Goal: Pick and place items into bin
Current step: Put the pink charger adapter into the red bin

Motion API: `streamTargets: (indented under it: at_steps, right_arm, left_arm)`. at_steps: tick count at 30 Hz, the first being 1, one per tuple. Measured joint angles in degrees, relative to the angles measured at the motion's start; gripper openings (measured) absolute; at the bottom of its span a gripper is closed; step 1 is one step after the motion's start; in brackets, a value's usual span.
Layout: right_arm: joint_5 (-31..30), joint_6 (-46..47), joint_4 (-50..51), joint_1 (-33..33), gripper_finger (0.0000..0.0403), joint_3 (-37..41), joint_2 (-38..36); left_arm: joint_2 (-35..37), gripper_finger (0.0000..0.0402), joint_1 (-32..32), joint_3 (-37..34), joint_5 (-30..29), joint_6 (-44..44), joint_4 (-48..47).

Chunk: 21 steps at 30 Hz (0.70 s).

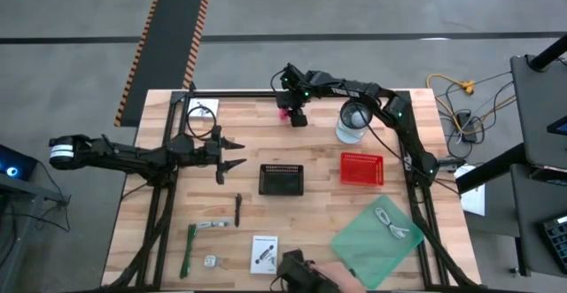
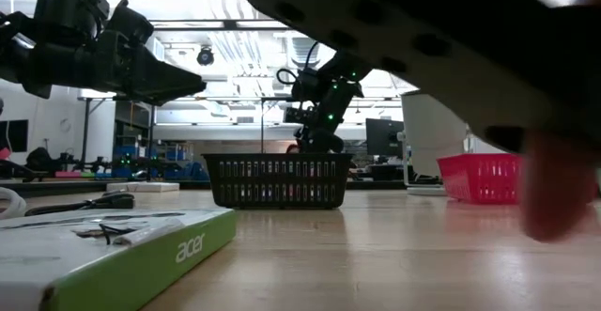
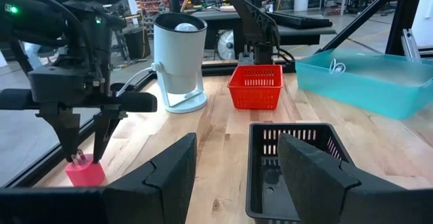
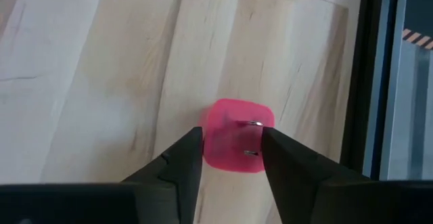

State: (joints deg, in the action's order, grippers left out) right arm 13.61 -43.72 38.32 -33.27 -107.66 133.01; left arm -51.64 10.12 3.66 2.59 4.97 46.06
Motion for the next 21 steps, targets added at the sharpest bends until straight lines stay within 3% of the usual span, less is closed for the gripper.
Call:
streamTargets:
  at_steps: [11,21]
  right_arm:
    - [-0.1,1.4,2.3,0.0,0.0094,0.0,0.0]
    - [-3.1,1.0,2.6,0.3,0.0151,0.1,0.0]
  left_arm:
    - [0.0,0.0192,0.0,-0.1,0.0,0.0,0.0]
    - [0.0,0.0192,0.0,-0.1,0.0,0.0,0.0]
